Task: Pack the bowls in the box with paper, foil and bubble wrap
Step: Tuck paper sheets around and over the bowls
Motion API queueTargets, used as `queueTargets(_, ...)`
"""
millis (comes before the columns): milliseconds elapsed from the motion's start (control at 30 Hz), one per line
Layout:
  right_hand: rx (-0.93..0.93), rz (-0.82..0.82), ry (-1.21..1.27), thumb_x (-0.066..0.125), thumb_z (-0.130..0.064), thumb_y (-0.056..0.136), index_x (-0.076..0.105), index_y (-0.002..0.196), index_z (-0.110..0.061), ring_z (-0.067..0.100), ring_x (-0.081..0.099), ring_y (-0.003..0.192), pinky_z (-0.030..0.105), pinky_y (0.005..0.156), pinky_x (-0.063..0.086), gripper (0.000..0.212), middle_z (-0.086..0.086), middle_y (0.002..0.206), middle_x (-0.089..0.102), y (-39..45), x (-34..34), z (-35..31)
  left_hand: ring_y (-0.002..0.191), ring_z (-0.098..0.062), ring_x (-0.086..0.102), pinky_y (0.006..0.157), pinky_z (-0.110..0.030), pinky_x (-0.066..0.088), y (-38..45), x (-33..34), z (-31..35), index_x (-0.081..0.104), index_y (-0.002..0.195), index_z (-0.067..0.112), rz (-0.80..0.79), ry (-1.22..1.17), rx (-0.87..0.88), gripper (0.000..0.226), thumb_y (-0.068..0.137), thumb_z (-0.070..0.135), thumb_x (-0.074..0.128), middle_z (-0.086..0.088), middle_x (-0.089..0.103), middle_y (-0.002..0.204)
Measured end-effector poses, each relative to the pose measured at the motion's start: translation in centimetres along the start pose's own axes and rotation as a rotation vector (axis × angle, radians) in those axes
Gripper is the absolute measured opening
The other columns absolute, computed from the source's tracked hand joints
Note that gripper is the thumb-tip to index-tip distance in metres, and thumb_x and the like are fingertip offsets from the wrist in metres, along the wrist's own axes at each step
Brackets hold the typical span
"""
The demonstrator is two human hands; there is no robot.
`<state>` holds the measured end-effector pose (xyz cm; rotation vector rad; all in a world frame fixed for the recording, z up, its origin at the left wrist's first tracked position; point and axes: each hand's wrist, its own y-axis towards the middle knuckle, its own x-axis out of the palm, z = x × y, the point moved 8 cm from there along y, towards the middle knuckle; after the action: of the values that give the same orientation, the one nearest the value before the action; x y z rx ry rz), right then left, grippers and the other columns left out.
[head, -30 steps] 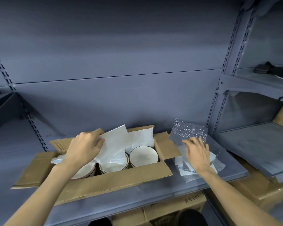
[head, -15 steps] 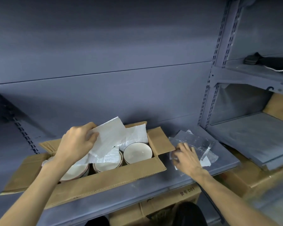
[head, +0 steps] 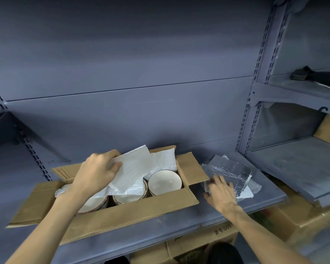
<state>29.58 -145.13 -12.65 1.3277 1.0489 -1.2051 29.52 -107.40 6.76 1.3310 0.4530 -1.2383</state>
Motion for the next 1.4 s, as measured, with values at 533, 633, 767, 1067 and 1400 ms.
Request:
queueTargets(533,0.184,0.258,0.768,0.066,-0.009,0.094,0.078,0.104,-0.015,0.026,0.048,0.106,0.036,0.093,0.043,0.017,0.000,0.104,0.056,1.4,-3.8,2.0,0.085,-0.029,0.062,0.067,-0.041,0.051,-0.1,2.0,1.7,0.066,0.095,0.025,-0.033,-0.044,0.006,0.011,0.086,0.020,0.071,0.009,0.059,0.081)
queueTargets(633,0.236,0.263,1.097,0.060,-0.011,0.099,0.073,0.096,-0.016,0.022,0.061,0.098,0.026,0.085,0.043,0.014,0.004,0.099,0.066,1.7,-5.3,2.6,0.089,-0.029,0.062,0.069,-0.041,0.052,-0.2,2.3,1.8,0.066,0.095,0.026,-0.046,-0.037,0.006,0.010,0.087,0.022,0.070,0.007,0.064,0.088)
queueTargets(767,0.292,0.305,1.343,0.054,-0.017,0.103,0.066,0.095,-0.018,0.011,0.059,0.093,0.025,0.083,0.044,0.015,-0.004,0.095,0.066,1.6,-7.5,3.1,0.091,-0.031,0.062,0.070,-0.042,0.052,-0.4,2.4,1.4,0.065,0.098,0.027,-0.049,-0.037,-0.006,0.013,0.087,0.023,0.070,0.004,0.067,0.092)
queueTargets(1067,0.253,0.535,1.604,0.051,-0.026,0.105,0.064,0.103,-0.020,-0.007,0.055,0.090,0.017,0.085,0.040,0.014,-0.021,0.094,0.062,2.0,-13.3,1.8,0.089,-0.031,0.062,0.068,-0.041,0.052,-0.9,2.3,0.3,0.065,0.095,0.027,-0.054,-0.041,-0.052,0.009,0.087,0.025,0.068,0.003,0.067,0.086)
queueTargets(1400,-0.076,0.473,1.436,0.048,-0.034,0.106,0.059,0.101,-0.034,-0.003,0.056,0.086,0.008,0.074,0.042,0.012,-0.023,0.091,0.062,1.9,-17.0,-5.8,0.086,-0.022,0.062,0.075,-0.041,0.052,-2.6,-1.1,-3.6,0.071,0.095,0.023,-0.110,-0.062,-0.091,0.005,0.090,0.022,0.071,0.007,0.070,0.090)
